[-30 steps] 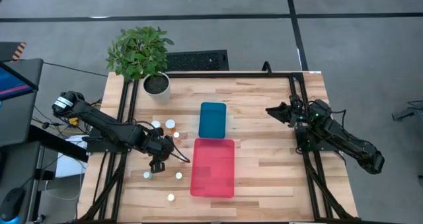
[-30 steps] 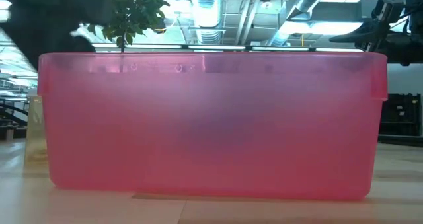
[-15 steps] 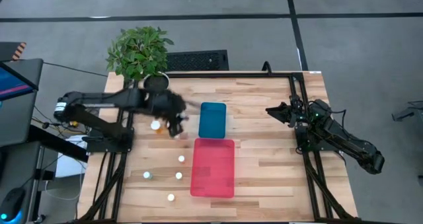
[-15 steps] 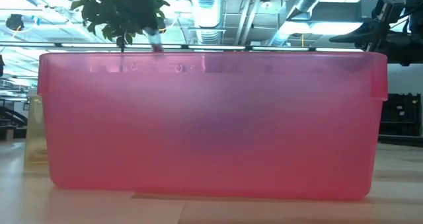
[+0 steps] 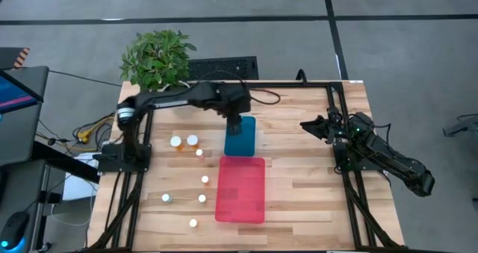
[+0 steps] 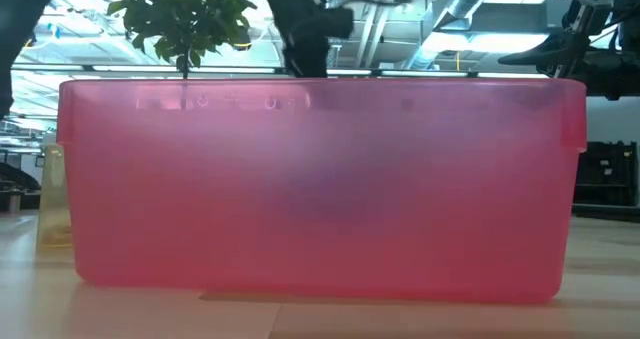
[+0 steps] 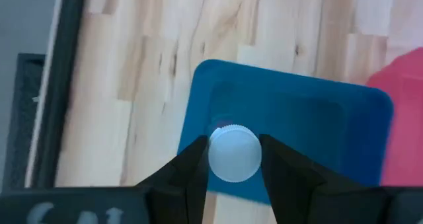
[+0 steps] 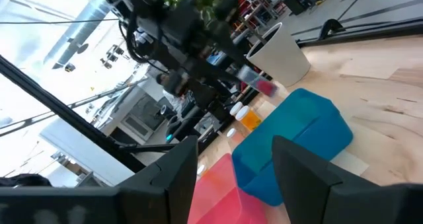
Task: Pick and place medicine bottles into bin by pill shape (circle, oval)
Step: Put the blue capsule bottle into the blue bin
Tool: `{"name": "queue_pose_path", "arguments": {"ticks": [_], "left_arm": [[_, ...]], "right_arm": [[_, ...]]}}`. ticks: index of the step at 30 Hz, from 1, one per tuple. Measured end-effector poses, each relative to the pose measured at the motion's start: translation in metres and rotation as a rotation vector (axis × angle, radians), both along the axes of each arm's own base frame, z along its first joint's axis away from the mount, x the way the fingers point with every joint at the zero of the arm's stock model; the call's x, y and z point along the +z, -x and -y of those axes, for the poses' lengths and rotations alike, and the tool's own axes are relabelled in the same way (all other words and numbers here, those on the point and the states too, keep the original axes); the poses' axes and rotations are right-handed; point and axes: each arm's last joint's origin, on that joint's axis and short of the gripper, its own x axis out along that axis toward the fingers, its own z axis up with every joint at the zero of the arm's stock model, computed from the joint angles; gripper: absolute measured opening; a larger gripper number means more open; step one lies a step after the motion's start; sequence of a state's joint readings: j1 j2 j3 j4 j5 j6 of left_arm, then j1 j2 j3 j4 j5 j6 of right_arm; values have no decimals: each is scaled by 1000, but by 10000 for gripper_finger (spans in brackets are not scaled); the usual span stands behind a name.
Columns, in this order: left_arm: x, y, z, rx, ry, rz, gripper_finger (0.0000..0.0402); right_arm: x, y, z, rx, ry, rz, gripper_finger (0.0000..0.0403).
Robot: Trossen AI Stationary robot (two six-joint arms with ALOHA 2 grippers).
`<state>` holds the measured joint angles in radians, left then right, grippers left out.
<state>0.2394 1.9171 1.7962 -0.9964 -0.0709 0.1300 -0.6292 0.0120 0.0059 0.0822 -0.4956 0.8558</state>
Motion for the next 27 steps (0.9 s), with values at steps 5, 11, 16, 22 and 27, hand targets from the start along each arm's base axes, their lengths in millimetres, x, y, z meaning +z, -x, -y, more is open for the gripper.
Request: {"name": "queue_pose_path", "arguments": {"ticks": [5, 11, 16, 22, 27], "left_arm": [[-24, -15, -1, -39, 13, -35, 116], [-49, -29, -2, -87, -2, -70, 116], [-63, -38, 0, -125, -43, -78, 116], [-78, -44, 0, -169, -17, -92, 116], [-90, -46, 2, -178, -2, -128, 116]], "right_arm": [[0, 0, 0, 0, 0, 0, 205], [0, 0, 0, 0, 0, 0, 205], [0, 0, 0, 1, 0, 0, 205], [0, 0, 0, 1, -1, -1, 205], [0, 0, 0, 1, -1, -1, 205]]}}
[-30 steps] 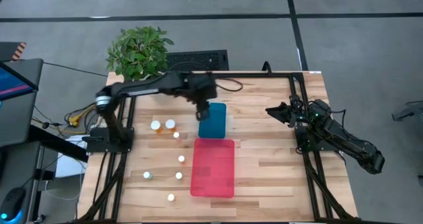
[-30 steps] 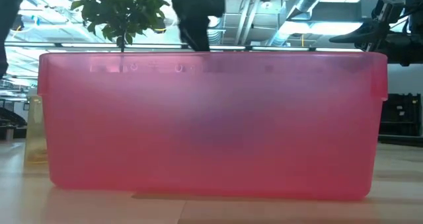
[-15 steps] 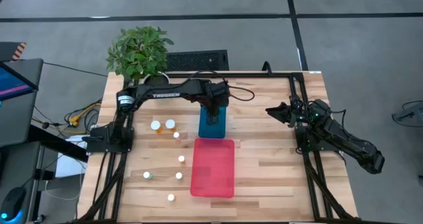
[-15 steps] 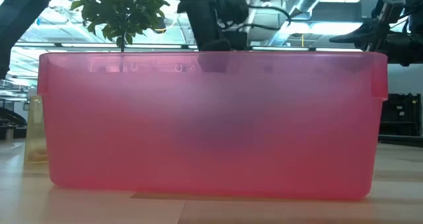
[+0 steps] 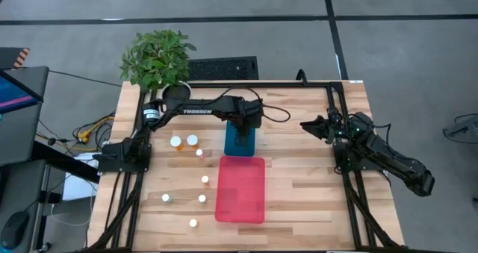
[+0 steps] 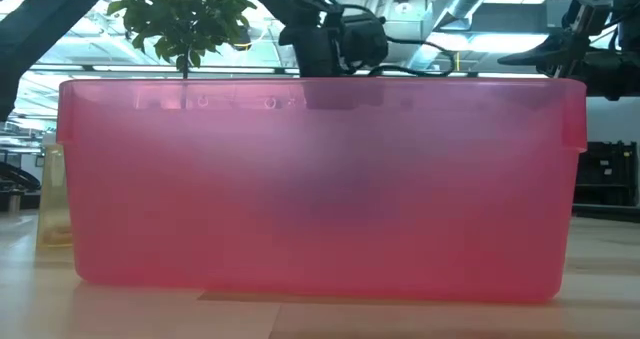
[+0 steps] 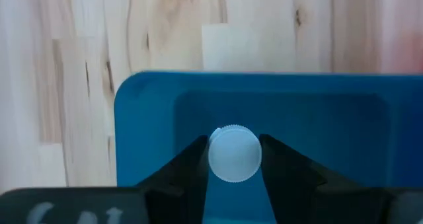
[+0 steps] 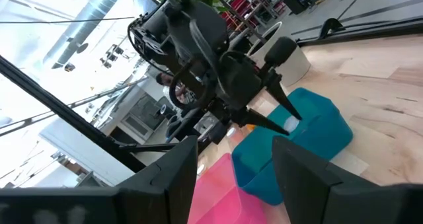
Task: Pick and place medicine bottles into bin by pill shape (circle, oval)
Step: Put the blue capsule bottle into the blue bin
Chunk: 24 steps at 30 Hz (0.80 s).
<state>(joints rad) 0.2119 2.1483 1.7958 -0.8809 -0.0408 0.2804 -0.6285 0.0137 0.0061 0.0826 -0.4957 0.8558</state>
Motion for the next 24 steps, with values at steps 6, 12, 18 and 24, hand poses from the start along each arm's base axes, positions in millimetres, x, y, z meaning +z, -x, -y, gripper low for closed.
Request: {"name": "queue_pose_path", "arguments": {"ticks": [6, 12, 18, 24], "left_arm": [[0, -1, 0, -9, -38, -3, 116], [-7, -4, -1, -40, -34, -7, 116], [-10, -3, 0, -34, -24, -26, 116], [-10, -3, -1, -30, -36, -29, 133]], "right_arm": [[0, 0, 0, 0, 0, 0, 205], [0, 0, 0, 0, 0, 0, 205], [0, 0, 0, 0, 0, 0, 205], [0, 0, 0, 0, 0, 0, 205]]}}
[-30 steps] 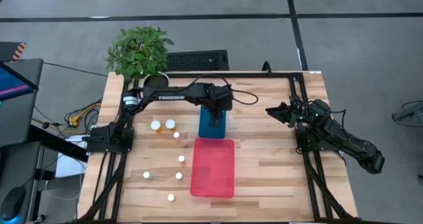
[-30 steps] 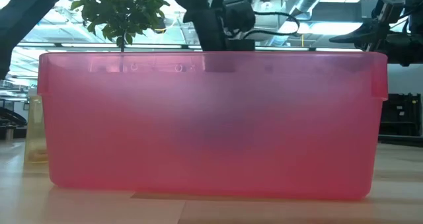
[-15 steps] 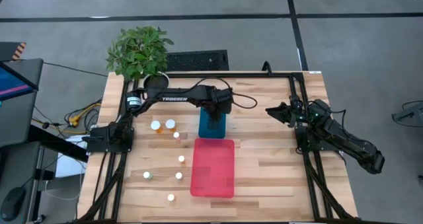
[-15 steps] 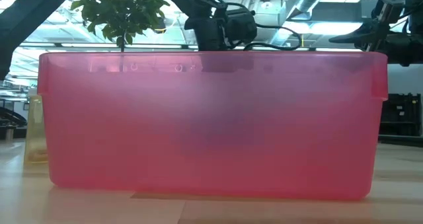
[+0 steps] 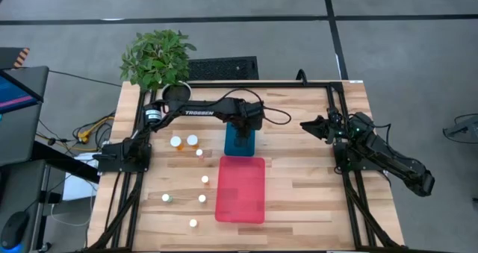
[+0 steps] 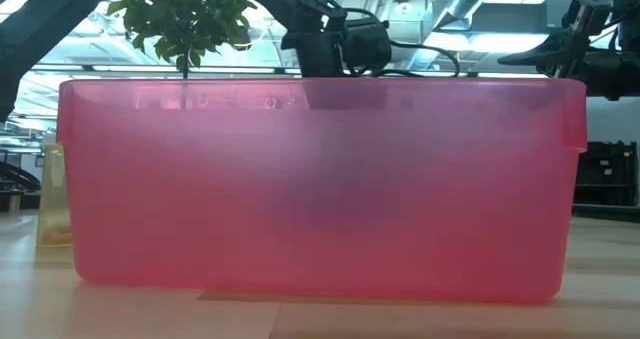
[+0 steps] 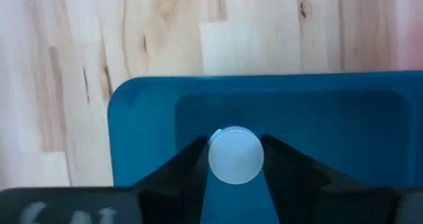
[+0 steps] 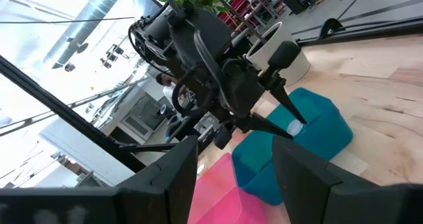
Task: Pick and place medicine bottles into bin by pill shape (circle, oval)
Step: Put the blue capsule bottle into the blue bin, then put the large orange capsule bottle into the blue bin
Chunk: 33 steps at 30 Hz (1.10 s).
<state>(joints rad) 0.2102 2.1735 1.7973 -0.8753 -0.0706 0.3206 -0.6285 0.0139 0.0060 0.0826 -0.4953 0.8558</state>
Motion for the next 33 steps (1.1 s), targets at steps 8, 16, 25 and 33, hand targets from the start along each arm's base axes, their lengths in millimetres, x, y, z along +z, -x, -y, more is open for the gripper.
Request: {"name": "queue_pose_path", "arguments": {"ticks": [8, 16, 25, 33], "left_arm": [[12, -4, 0, -17, 5, 21, 211], [55, 0, 3, 5, 80, 11, 250], [144, 72, 12, 79, 143, 41, 251], [141, 171, 35, 136, 142, 20, 251]], "right_arm": [[0, 0, 0, 0, 0, 0, 205], [0, 0, 0, 0, 0, 0, 205], [0, 0, 0, 0, 1, 0, 205], [0, 0, 0, 0, 0, -1, 205]]}}
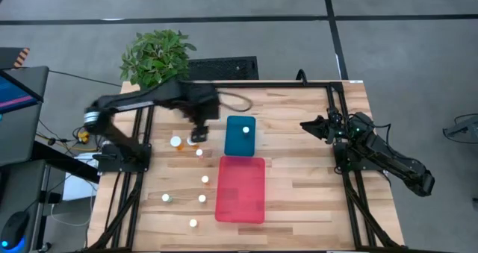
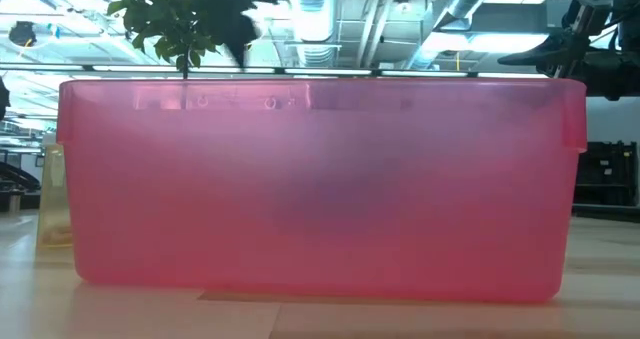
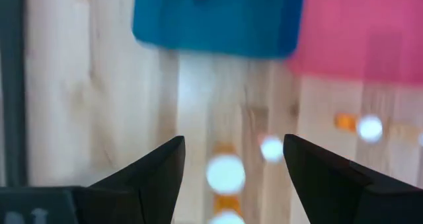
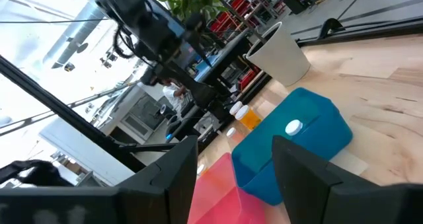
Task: Pick and place medicine bottles into bin by pill shape (circle, oval)
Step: Put the large orange capsule bottle into the blue bin
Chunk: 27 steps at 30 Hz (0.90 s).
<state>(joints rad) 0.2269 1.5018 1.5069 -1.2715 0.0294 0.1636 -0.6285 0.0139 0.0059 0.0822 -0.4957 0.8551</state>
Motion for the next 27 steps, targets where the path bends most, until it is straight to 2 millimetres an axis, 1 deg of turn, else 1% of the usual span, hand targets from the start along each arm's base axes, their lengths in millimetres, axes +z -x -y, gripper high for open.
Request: {"name": "queue_pose_path", "arguments": {"ticks": [2, 5, 8, 10, 13, 17, 27], "left_arm": [[-12, 24, 7, 12, 17, 19, 251], [-33, 51, 13, 24, 18, 55, 253], [-52, 65, 17, 50, 22, 79, 263], [-66, 71, 18, 60, 31, 43, 275], [-82, 72, 19, 46, 58, -12, 298], [-96, 64, 20, -7, 48, -75, 322], [-116, 43, 14, -109, -22, -117, 329]], "right_arm": [[0, 0, 0, 0, 0, 0, 205], [0, 0, 0, 0, 0, 0, 205], [0, 0, 0, -1, 0, 0, 205], [0, 0, 0, -2, 0, 0, 205], [0, 0, 0, -3, 0, 0, 205], [0, 0, 0, -3, 0, 0, 205], [0, 0, 0, -4, -1, 1, 205]]}}
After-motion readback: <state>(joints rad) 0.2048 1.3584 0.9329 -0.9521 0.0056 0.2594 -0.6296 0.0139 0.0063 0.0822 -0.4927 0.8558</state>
